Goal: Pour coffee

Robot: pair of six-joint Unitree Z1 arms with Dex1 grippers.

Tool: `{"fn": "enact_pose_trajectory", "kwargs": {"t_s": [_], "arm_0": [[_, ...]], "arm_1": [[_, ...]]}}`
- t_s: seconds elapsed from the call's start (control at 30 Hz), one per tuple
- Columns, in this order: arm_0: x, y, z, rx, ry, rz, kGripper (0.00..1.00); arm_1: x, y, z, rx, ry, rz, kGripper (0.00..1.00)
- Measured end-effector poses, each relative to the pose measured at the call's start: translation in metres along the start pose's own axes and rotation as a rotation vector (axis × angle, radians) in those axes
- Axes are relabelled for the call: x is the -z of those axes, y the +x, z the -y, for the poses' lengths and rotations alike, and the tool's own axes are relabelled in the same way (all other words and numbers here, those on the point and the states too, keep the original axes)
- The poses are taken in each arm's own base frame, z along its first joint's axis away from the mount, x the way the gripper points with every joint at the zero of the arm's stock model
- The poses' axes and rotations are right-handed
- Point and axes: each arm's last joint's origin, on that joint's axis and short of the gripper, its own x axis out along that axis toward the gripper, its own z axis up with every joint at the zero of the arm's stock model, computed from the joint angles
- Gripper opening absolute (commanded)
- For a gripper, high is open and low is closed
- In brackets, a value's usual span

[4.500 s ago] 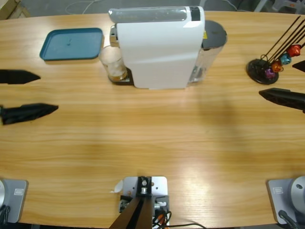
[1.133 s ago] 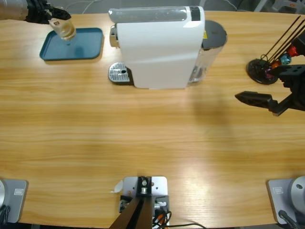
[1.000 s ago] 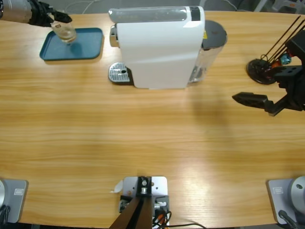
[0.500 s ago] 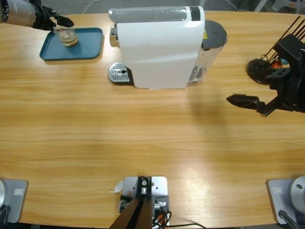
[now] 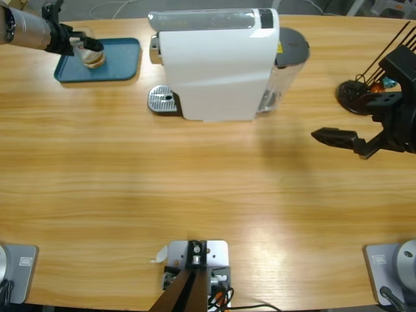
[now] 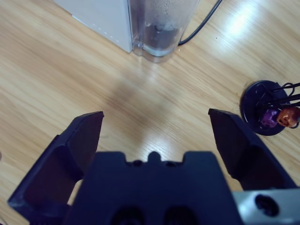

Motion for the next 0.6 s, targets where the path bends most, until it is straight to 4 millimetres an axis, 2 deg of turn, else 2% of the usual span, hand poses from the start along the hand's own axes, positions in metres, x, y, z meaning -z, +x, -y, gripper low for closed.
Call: {"fn": "enact_pose_trajectory", "kwargs": {"t_s": [0.1, 0.2, 0.3, 0.5, 0.6], "arm_0": [[-0.002, -0.023, 0.006, 0.006, 0.01, 0.032, 1.0], [-0.006, -0.066, 0.011, 0.007, 0.019, 0.1, 1.0], [0.004, -0.117, 0.017, 0.015, 0.029, 0.123, 1.0], [0.056, -0.212, 0.048, 0.103, 0.101, 0.114, 1.0], [0.09, -0.258, 0.049, 0.13, 0.112, 0.124, 1.0]], "arm_1": [[0.002, -0.006, 0.002, -0.002, 0.003, 0.013, 1.0], [0.005, -0.012, 0.003, 0.004, 0.002, 0.007, 1.0], [0.009, -0.022, 0.007, 0.016, 0.005, 0.022, 1.0], [0.018, -0.038, 0.013, 0.046, 0.013, 0.057, 1.0], [0.018, -0.04, 0.014, 0.045, 0.0, 0.067, 1.0]]}}
